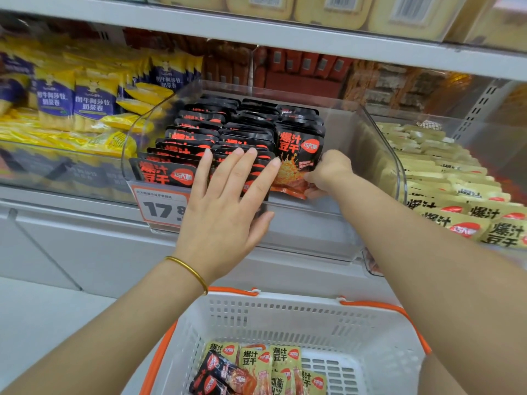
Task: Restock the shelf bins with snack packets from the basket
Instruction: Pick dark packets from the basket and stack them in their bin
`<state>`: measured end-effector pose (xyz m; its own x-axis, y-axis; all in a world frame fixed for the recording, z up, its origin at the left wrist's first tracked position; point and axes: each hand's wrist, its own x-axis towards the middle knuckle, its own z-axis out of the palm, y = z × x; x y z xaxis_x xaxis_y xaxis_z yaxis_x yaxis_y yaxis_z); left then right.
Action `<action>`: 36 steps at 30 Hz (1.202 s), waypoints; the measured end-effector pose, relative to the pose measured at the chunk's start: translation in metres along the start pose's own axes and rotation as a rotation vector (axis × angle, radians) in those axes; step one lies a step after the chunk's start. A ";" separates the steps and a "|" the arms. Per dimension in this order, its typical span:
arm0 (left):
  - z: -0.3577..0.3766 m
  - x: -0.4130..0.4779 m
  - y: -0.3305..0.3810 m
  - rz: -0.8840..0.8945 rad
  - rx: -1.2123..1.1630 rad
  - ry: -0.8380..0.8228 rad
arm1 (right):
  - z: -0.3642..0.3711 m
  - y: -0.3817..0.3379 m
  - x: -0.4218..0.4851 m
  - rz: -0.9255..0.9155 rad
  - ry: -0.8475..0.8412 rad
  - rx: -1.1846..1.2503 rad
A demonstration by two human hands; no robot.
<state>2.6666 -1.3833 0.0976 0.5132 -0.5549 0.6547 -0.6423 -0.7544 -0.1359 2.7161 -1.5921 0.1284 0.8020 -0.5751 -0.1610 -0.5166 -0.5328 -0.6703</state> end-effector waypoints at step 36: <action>-0.018 -0.117 0.013 0.077 0.022 -0.864 | 0.204 0.183 -0.170 -0.224 -0.697 -0.452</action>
<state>2.5875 -1.3220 0.0327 0.7272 -0.6699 -0.1497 -0.6863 -0.7056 -0.1763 2.5468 -1.4648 -0.1147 0.8240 0.0066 -0.5666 -0.2751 -0.8695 -0.4101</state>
